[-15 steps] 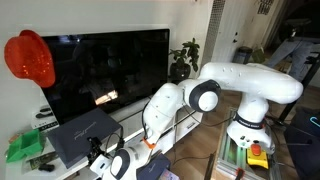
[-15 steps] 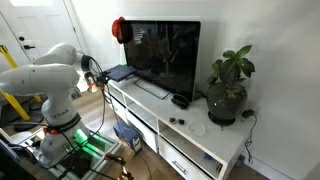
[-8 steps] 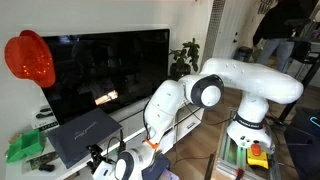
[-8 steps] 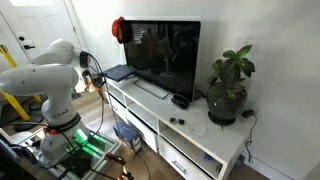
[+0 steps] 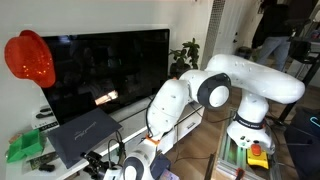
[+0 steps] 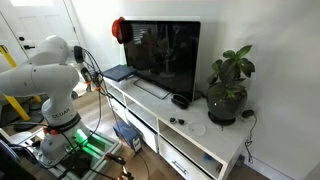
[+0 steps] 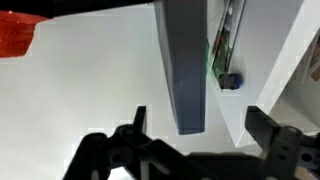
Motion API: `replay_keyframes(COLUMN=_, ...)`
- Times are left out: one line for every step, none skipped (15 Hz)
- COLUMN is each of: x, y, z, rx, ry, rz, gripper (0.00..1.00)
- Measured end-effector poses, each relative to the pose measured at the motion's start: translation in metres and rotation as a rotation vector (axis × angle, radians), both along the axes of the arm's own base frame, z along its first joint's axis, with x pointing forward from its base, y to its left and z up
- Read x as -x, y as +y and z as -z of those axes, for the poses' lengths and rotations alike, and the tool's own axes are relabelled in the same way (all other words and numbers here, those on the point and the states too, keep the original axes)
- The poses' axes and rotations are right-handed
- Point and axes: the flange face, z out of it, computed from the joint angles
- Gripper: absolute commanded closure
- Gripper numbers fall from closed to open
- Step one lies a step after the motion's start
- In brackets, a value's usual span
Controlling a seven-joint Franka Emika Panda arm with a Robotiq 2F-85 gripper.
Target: Remove the lid from the box and put it on the cabinet
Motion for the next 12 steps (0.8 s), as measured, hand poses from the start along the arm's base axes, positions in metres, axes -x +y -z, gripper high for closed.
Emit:
replay_keyframes(x=0.003, y=0.0, z=-0.002, rx=0.009, ry=-0.016, rz=-0.042, gripper=0.0)
replay_keyframes(x=0.007, y=0.002, z=-0.005, rx=0.01, ry=-0.022, rz=-0.087, gripper=0.0)
replay_keyframes(x=0.01, y=0.003, z=-0.01, rx=0.007, ry=-0.022, rz=-0.134, gripper=0.0)
replay_keyframes(x=0.014, y=0.006, z=-0.017, rx=-0.001, ry=-0.022, rz=-0.18, gripper=0.0)
replay_keyframes(x=0.018, y=0.01, z=-0.026, rx=-0.016, ry=-0.019, rz=-0.225, gripper=0.0)
replay_keyframes(x=0.025, y=0.015, z=-0.036, rx=-0.034, ry=-0.004, rz=-0.271, gripper=0.0)
replay_keyframes(x=0.032, y=0.019, z=-0.047, rx=-0.049, ry=0.024, rz=-0.307, gripper=0.0)
replay_keyframes(x=0.039, y=0.022, z=-0.058, rx=-0.064, ry=0.064, rz=-0.336, gripper=0.0)
replay_keyframes(x=0.046, y=0.023, z=-0.07, rx=-0.073, ry=0.106, rz=-0.355, gripper=0.0)
replay_keyframes(x=0.053, y=0.022, z=-0.082, rx=-0.085, ry=0.149, rz=-0.364, gripper=0.0)
replay_keyframes(x=0.06, y=0.021, z=-0.095, rx=-0.106, ry=0.197, rz=-0.363, gripper=0.0)
replay_keyframes(x=0.065, y=0.017, z=-0.109, rx=-0.128, ry=0.243, rz=-0.353, gripper=0.0)
